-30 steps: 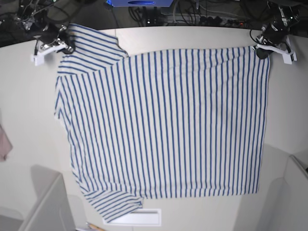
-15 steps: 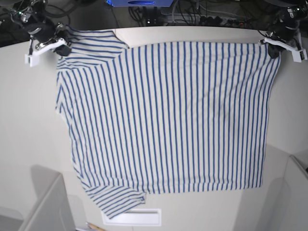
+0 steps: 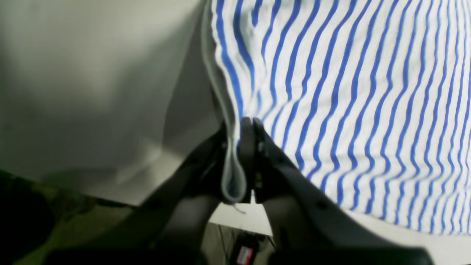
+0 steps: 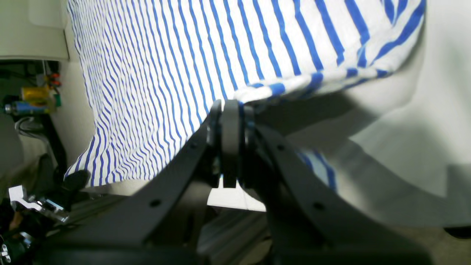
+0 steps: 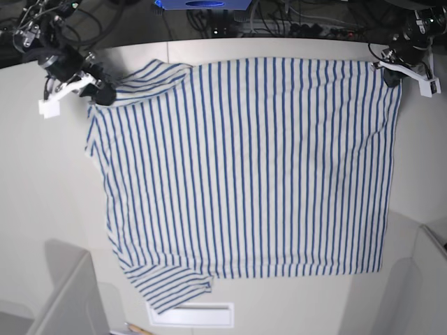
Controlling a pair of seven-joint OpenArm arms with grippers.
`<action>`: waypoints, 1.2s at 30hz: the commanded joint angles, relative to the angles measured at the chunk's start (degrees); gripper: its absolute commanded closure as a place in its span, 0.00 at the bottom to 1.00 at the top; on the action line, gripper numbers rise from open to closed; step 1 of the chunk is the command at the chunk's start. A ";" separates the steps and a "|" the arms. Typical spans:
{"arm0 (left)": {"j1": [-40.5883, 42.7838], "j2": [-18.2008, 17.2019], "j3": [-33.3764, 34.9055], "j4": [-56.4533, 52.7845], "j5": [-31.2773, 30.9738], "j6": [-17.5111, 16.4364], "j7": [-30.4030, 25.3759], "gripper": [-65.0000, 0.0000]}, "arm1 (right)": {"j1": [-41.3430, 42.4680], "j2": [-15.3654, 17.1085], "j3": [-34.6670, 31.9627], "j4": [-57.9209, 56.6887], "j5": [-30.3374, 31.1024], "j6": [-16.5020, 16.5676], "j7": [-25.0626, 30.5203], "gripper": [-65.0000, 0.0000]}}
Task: Fold the T-shirt properly
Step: 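Grasp both shoulder corners and pull the shirt toward the robot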
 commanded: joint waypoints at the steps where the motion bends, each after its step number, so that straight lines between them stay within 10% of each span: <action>1: 0.18 -0.73 -0.54 1.00 -0.58 -0.29 -0.33 1.00 | -0.08 0.49 0.35 0.92 1.15 0.24 0.66 1.00; 36: 2.82 -1.08 5.17 4.34 12.08 -0.38 8.02 1.00 | -7.55 0.66 0.35 1.01 3.43 0.76 0.57 1.00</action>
